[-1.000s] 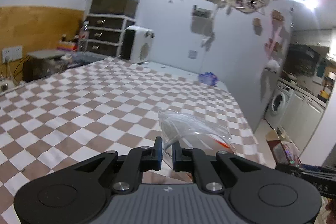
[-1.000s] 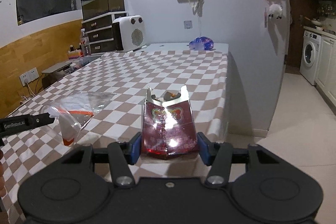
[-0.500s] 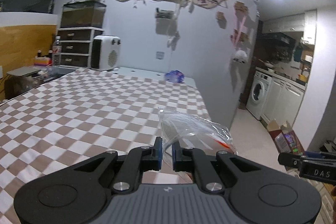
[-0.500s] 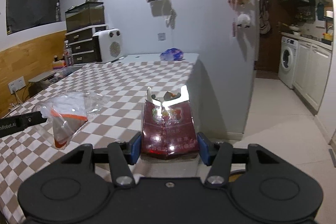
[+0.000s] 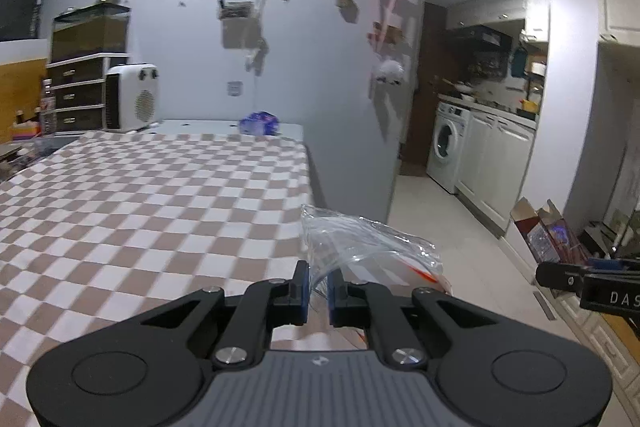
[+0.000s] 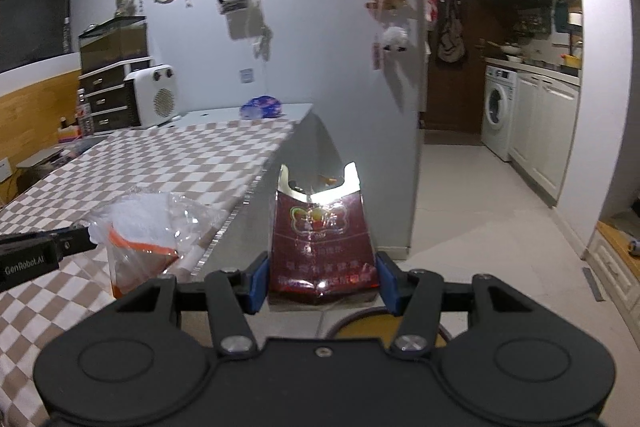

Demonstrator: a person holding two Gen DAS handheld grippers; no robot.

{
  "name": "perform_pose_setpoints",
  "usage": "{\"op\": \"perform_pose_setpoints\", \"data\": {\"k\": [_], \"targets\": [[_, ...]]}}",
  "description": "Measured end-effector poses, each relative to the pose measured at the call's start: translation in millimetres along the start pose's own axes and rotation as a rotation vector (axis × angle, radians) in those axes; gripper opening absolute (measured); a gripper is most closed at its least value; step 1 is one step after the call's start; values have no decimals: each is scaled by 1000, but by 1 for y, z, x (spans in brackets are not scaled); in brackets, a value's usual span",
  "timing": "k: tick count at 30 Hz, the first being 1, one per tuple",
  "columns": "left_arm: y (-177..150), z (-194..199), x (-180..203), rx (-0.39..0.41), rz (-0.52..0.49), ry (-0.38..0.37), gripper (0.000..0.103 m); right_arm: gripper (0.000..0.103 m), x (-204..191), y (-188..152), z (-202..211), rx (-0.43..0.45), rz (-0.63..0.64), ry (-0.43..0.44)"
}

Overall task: Collect trash
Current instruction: 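Carry the plastic bag and red box with both tools over the wastebasket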

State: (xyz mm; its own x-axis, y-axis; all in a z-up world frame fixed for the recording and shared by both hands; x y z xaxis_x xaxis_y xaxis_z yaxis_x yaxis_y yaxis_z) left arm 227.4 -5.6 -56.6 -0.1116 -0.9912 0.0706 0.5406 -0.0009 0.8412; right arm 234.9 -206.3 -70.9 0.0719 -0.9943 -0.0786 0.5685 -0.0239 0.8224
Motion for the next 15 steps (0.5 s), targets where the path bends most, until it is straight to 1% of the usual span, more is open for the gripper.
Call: {"op": "perform_pose_setpoints", "data": {"k": [6,15], "targets": [[-7,-15,38,-27,-33,-34,9,55,38,-9,3,-8,-32,-30],[-26,-52,98,-99,-82,-80,9,55,92,-31,-8,-45,-80,-66]]}}
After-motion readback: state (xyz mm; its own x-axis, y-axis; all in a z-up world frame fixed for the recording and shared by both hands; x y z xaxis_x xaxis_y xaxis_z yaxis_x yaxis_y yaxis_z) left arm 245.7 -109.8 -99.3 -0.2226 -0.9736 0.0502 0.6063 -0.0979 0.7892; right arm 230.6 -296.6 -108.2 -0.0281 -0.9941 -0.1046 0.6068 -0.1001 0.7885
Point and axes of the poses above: each gripper's, at about its wrist camera, not at the fingertips, and z roughly against the way its jaws point, x to its right, y to its top, the point moved 9 cm from there along -z, roughly the way its jaws point, and after that the axes turned 8 degrees about -x, right-handed, at the moved point
